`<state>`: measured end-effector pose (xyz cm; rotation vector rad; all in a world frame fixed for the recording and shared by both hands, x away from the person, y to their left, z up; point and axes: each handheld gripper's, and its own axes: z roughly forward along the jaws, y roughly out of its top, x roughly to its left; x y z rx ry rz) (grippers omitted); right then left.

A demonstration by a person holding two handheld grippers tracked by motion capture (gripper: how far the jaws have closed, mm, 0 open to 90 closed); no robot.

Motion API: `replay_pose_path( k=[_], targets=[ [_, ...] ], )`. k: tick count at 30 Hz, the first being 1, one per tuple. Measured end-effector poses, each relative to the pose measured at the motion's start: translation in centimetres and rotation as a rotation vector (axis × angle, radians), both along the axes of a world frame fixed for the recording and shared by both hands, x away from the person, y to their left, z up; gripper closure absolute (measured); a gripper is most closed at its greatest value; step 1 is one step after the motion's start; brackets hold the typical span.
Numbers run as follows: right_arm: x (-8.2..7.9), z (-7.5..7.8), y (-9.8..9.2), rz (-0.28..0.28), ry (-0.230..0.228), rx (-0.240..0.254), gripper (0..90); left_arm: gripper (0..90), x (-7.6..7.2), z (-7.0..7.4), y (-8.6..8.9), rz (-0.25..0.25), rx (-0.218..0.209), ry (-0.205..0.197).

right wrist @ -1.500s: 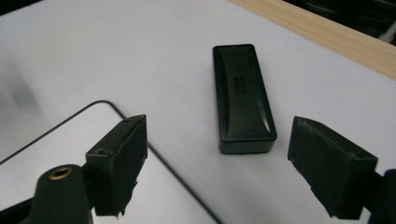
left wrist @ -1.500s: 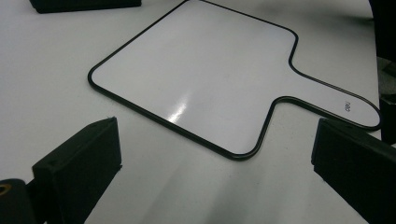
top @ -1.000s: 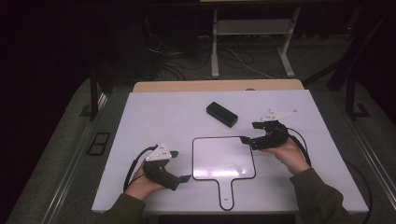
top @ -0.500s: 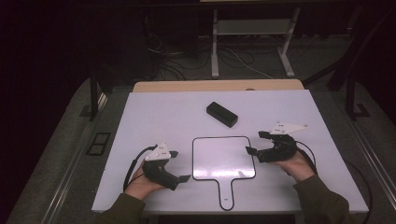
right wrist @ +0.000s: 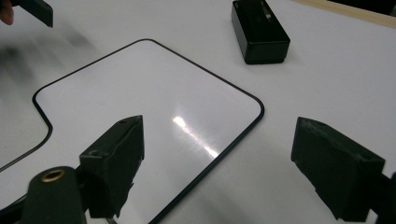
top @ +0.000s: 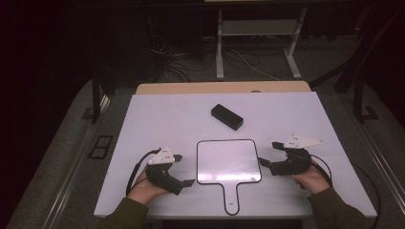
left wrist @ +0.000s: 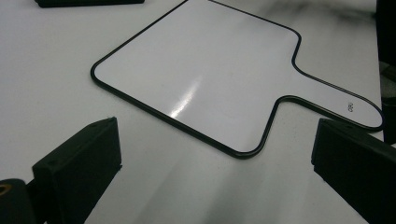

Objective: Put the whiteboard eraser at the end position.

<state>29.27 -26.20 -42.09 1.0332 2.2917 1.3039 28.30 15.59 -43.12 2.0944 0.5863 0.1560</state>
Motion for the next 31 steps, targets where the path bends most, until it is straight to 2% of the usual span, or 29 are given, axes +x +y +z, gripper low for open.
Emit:
replay_pose_path(
  k=[6,12,16,19,25,31],
  targets=[
    [-1.0,-0.5,-0.6,-0.009,0.002,-0.006,16.0,0.5,-0.1,0.0,0.0,0.003,-0.001,0.004],
    [-1.9,-1.1,-1.4,-0.009,0.016,0.022,16.0,0.6,-0.2,0.1,0.0,0.001,0.002,0.002],
    [-2.5,-1.5,-1.9,-0.012,0.02,0.019,16.0,0.6,-0.2,0.1,0.0,0.003,-0.001,-0.001],
    [-2.9,-1.7,-2.5,-0.019,0.01,0.0,16.0,0.6,-0.2,0.1,0.0,0.002,0.0,-0.001],
    [-3.4,-2.1,-4.0,-0.051,0.019,0.0,16.0,0.6,-0.2,0.1,-0.1,0.005,0.0,-0.003],
    [-3.5,-2.3,-4.4,-0.058,0.022,0.002,16.0,0.6,-0.2,0.1,-0.1,0.003,0.006,-0.002]
  ],
)
